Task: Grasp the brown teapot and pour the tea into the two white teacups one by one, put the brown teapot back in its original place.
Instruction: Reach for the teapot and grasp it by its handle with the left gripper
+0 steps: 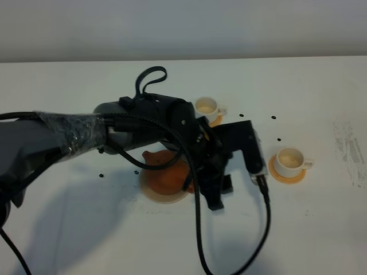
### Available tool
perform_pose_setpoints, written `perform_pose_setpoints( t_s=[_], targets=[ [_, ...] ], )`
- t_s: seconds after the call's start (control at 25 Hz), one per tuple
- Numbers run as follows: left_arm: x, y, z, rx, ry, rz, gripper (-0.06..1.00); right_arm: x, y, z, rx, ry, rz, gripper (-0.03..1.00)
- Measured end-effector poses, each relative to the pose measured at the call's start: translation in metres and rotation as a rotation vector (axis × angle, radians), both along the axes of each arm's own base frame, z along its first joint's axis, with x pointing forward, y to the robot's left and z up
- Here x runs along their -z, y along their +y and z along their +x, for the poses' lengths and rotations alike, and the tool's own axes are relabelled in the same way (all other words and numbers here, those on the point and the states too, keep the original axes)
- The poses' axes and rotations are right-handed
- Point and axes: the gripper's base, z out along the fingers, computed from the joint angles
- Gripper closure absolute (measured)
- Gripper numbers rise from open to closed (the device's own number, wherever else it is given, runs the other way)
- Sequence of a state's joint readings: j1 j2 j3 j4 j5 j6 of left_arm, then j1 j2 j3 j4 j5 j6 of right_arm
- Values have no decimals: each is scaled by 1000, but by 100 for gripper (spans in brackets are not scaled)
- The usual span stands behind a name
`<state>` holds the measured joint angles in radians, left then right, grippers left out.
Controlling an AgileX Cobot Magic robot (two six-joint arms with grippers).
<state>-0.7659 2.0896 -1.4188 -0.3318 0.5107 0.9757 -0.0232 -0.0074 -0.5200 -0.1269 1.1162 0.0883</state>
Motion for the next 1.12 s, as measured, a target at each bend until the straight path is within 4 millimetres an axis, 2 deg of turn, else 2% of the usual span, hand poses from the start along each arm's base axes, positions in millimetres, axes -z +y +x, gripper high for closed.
perform_pose_setpoints(
  t_s=[0.08, 0.24, 0.44, 0.52, 0.68, 0.84, 1.12],
  targets=[
    [-7, -7, -10, 26, -1, -6, 41, 0, 0, 0, 0, 0, 0, 47],
    [-37, -11, -30, 28, -25, -37, 41, 0, 0, 0, 0, 0, 0, 47],
    [-58, 9, -53, -8, -31, -59, 41, 0, 0, 0, 0, 0, 0, 47],
    [-58, 18, -61, -60, -8, -72, 41, 0, 0, 0, 0, 0, 0, 47],
    [-45, 29, -69, -252, 100, -108, 41, 0, 0, 0, 0, 0, 0, 47],
    [-32, 27, -61, -408, 152, -166, 41, 0, 0, 0, 0, 0, 0, 47],
    [-18, 15, -48, -455, 150, -176, 41, 0, 0, 0, 0, 0, 0, 47]
  ],
)
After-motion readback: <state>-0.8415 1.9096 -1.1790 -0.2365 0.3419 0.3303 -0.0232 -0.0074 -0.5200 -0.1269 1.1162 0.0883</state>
